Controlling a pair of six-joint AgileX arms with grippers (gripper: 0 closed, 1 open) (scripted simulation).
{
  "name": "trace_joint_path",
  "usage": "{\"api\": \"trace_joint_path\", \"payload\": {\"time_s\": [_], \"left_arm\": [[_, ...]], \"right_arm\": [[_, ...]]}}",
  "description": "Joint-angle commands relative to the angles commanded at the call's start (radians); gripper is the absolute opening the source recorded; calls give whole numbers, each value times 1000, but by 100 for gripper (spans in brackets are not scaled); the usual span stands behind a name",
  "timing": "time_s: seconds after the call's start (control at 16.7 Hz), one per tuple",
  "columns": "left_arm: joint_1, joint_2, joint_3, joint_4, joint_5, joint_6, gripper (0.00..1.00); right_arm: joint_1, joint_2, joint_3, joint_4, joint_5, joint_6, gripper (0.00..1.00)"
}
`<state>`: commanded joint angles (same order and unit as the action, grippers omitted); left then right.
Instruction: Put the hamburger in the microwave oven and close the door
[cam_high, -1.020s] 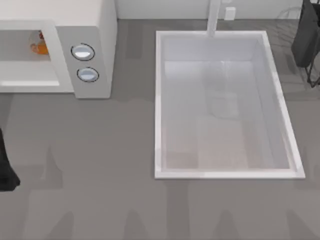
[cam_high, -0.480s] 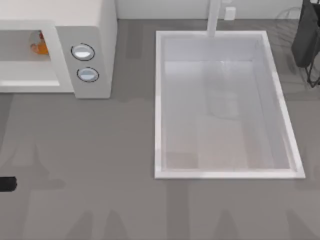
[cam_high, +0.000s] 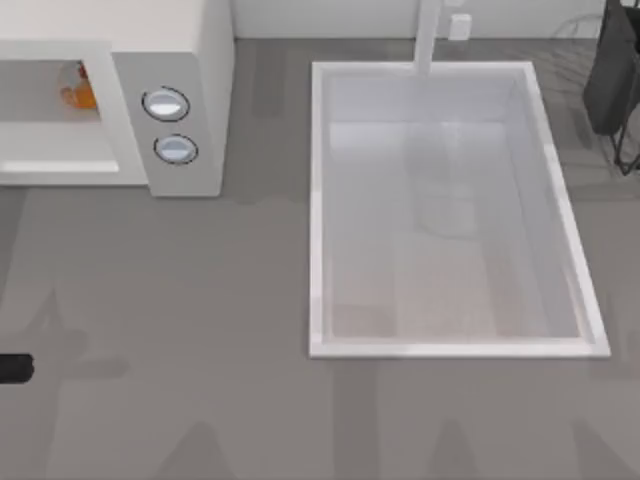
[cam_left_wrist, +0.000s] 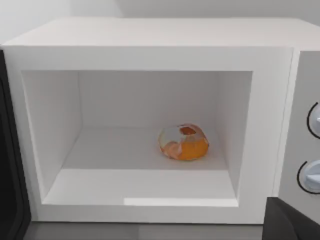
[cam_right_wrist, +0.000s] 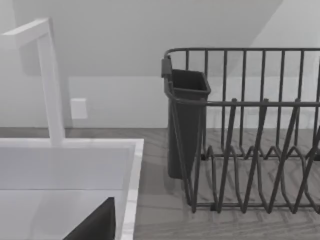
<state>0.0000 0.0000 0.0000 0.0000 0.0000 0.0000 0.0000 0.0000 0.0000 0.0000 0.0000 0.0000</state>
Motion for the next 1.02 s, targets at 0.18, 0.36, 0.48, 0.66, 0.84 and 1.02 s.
{"api": "trace_joint_path", "payload": {"time_s": [0.18,0.36,0.48,0.66,0.84,1.02], "left_arm": [[0,0,0,0,0,0,0],[-12,17,0,17,-11,0,0],[-47,64,0,64,-43,1,0],[-106,152,-1,155,-102,2,0],[-141,207,-2,210,-141,3,0],[-143,209,-2,212,-142,3,0]], "right_arm": [[0,0,0,0,0,0,100],[0,0,0,0,0,0,100],[0,0,0,0,0,0,100],[0,0,0,0,0,0,100],[0,0,0,0,0,0,100],[0,0,0,0,0,0,100]]}}
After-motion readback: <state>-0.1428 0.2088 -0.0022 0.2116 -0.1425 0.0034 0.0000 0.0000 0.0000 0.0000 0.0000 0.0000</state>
